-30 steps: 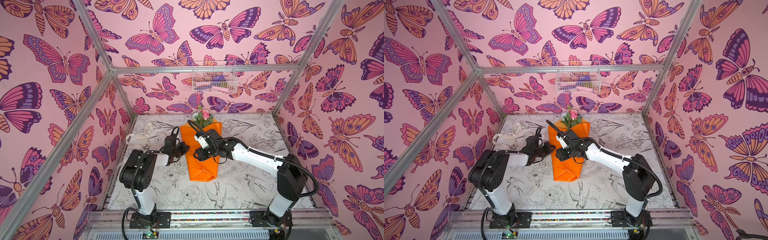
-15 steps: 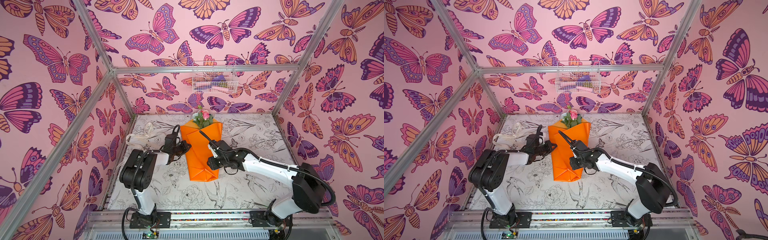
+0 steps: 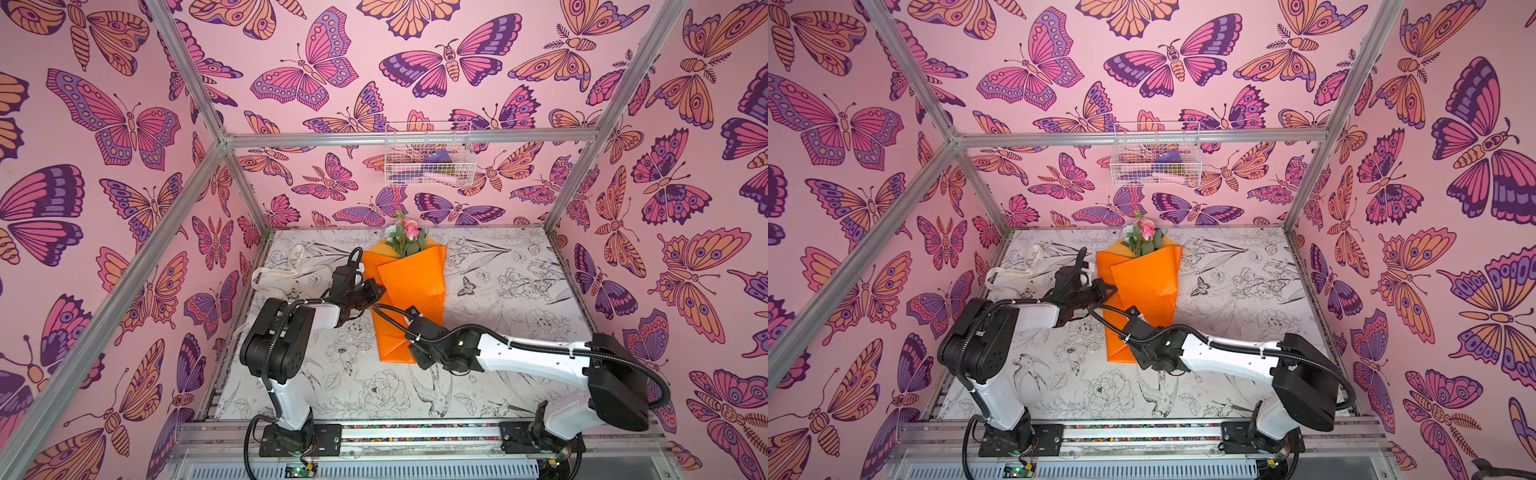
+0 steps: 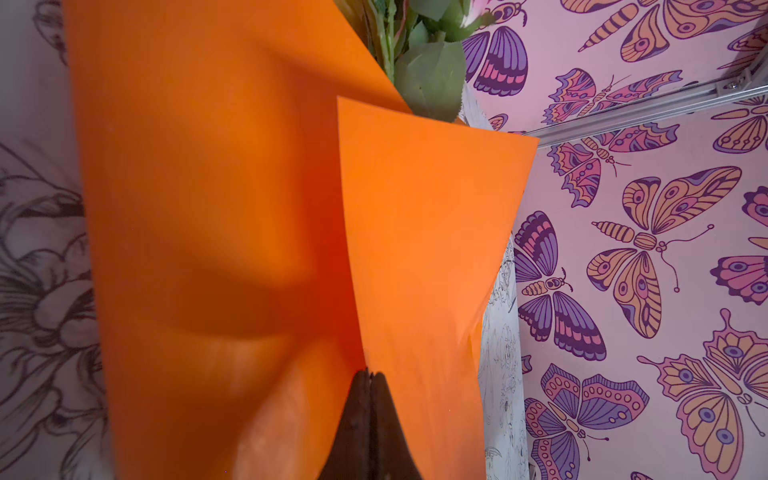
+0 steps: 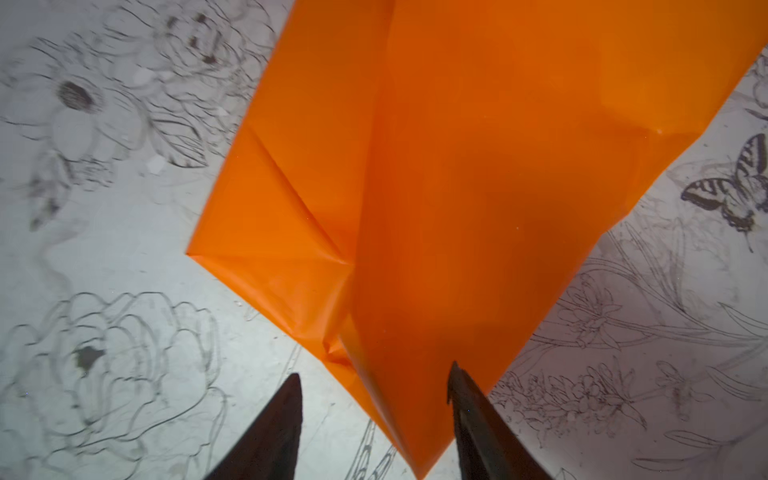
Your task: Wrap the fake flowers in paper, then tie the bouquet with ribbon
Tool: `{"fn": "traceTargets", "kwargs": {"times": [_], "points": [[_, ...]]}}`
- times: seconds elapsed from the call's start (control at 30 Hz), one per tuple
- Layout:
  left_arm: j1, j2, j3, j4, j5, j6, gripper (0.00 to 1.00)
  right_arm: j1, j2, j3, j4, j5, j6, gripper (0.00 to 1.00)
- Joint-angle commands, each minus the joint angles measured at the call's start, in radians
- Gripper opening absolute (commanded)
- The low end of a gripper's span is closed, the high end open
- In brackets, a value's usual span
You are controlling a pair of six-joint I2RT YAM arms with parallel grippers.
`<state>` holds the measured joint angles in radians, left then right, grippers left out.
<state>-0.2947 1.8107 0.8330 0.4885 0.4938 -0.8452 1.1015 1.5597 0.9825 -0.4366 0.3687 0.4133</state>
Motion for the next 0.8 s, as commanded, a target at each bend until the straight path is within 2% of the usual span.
{"fn": "traceTargets", "kwargs": {"times": [0.0, 0.07, 0.1, 0.13, 0.2, 0.23, 0.33, 0.47, 0.6, 0.77], "points": [[-0.002, -0.021, 0.018, -0.025, -0.005, 0.021, 0.00, 0.006, 0.048, -0.002, -0.023, 0.093, 0.000, 0.53], [-0.002, -0.024, 0.019, -0.029, -0.005, 0.020, 0.00, 0.007, 0.065, -0.001, -0.012, 0.098, -0.004, 0.45], [-0.001, -0.026, 0.021, -0.028, -0.003, 0.018, 0.00, 0.006, 0.070, 0.002, -0.007, 0.110, -0.003, 0.36], [-0.002, -0.028, 0.021, -0.029, 0.001, 0.017, 0.00, 0.006, 0.076, 0.007, -0.008, 0.123, -0.003, 0.22], [-0.001, -0.032, 0.022, -0.028, 0.010, 0.010, 0.00, 0.006, 0.082, 0.022, -0.007, 0.144, -0.014, 0.10], [-0.002, -0.034, 0.022, -0.026, 0.019, 0.006, 0.03, 0.006, 0.083, 0.029, -0.003, 0.152, -0.022, 0.06], [-0.003, -0.046, 0.011, -0.019, 0.039, -0.012, 0.27, 0.005, 0.079, 0.046, 0.021, 0.148, -0.057, 0.02], [-0.008, -0.076, -0.022, -0.007, 0.058, -0.040, 0.47, 0.006, 0.087, 0.066, 0.053, 0.122, -0.097, 0.00], [-0.017, -0.100, -0.048, -0.005, 0.079, -0.065, 0.57, 0.006, 0.105, 0.083, 0.068, 0.109, -0.119, 0.00], [-0.035, -0.083, -0.053, -0.004, 0.124, -0.093, 0.65, 0.006, 0.127, 0.109, 0.065, 0.090, -0.138, 0.00]]}}
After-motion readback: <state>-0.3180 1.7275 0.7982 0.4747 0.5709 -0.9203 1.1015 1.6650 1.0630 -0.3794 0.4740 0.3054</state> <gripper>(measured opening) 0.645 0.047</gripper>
